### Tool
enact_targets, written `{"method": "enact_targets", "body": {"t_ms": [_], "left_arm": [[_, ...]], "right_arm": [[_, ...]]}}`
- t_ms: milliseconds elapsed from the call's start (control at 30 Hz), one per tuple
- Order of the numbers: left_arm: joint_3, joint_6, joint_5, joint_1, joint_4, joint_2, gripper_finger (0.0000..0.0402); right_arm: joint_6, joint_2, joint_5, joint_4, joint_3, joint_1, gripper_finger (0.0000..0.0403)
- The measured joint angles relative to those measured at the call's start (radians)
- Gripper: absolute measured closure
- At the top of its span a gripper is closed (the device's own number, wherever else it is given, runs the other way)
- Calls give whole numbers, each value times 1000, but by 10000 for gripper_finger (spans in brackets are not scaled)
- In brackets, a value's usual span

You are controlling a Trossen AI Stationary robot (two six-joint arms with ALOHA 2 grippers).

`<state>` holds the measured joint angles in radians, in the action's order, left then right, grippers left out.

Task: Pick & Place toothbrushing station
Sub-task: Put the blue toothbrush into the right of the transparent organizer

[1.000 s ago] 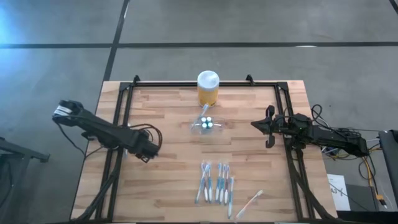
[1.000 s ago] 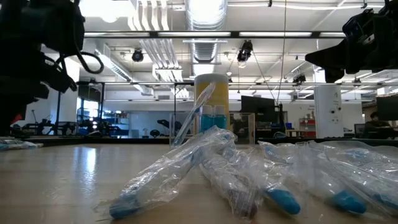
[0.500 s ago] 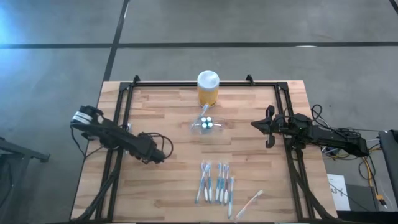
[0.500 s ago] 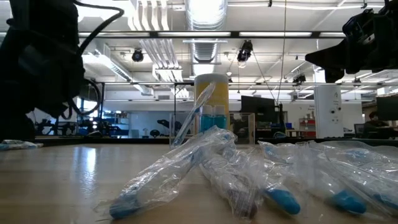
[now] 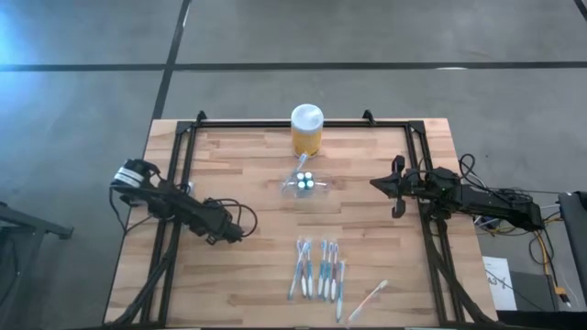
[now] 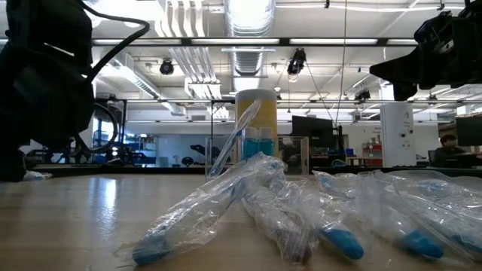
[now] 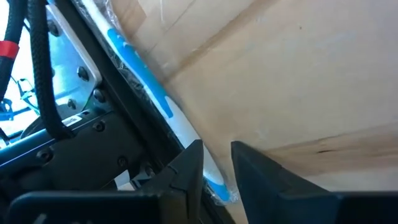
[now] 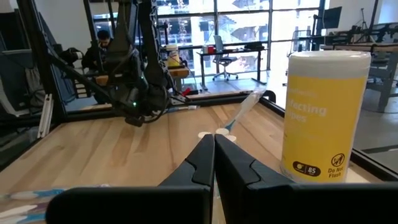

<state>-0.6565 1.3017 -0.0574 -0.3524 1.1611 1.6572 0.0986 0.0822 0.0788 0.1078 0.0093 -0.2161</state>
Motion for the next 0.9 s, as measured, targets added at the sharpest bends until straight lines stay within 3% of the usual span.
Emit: {"method": "enact_targets", "body": {"t_ms": [300, 500, 900], "left_arm": [[7, -15, -11, -34, -10, 0, 319], [4, -120, -39, -78, -53, -20, 385], [-174, -178, 14, -138, -157, -63, 396]], "right_arm": [[0, 0, 0, -1, 0, 0, 394], [0, 0, 0, -1, 0, 0, 394], [0, -1, -1, 0, 0, 0, 394]]}}
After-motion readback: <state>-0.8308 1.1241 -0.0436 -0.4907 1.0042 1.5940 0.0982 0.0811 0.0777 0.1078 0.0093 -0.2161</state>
